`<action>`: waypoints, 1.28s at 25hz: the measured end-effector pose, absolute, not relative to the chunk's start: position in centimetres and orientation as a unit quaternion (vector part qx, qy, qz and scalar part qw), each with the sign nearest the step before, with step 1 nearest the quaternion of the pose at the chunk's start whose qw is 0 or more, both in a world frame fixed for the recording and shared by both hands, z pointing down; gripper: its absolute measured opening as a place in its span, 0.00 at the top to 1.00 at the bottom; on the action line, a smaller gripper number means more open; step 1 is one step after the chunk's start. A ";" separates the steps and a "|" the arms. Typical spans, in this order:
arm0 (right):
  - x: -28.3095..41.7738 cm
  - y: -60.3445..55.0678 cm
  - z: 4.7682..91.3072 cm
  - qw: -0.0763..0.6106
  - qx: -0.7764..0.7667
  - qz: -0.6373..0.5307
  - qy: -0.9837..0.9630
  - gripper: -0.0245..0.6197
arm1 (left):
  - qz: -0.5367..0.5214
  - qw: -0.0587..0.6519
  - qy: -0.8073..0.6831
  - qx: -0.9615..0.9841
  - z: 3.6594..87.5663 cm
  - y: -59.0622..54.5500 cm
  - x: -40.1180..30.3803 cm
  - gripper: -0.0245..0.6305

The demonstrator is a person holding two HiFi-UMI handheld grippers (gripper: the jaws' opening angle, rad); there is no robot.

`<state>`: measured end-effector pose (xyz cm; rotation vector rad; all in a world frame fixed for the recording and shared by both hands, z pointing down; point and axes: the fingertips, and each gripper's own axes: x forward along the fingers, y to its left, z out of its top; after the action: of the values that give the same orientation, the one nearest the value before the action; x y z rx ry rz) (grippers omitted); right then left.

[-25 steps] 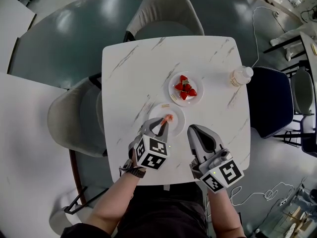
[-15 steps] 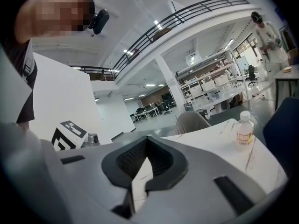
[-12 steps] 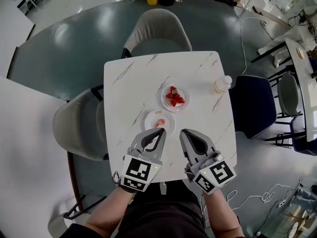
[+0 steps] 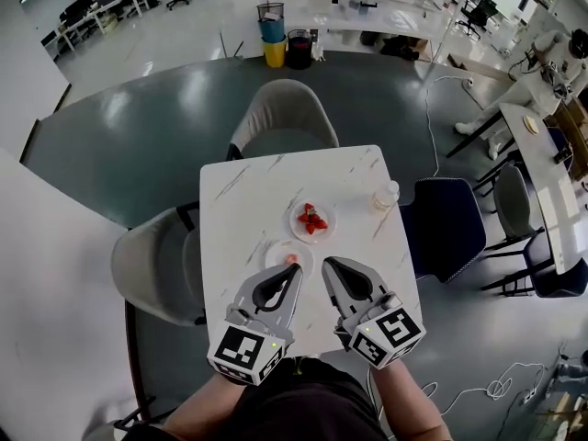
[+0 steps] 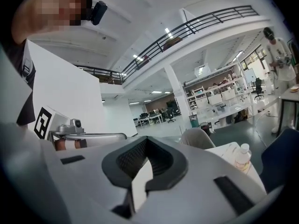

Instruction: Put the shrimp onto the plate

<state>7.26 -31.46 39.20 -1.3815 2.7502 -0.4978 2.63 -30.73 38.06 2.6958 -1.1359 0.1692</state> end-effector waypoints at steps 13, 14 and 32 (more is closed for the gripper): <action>6.1 -29.2 32.7 0.024 -0.430 -0.098 0.897 0.96 | 0.003 0.051 -0.384 0.922 30.5 -27.4 2.9 0.95; 5.9 -29.1 32.4 0.024 -0.428 -0.093 0.898 0.96 | 0.000 0.049 -0.385 0.922 30.3 -27.3 2.7 0.95; 4.6 -28.4 33.3 0.019 -0.419 -0.095 0.903 0.96 | 0.006 0.056 -0.399 0.915 31.5 -27.1 1.6 0.95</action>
<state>4.59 -28.41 33.25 -1.3001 2.8036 -0.2946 1.55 -27.10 31.54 2.7775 -1.2112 0.0194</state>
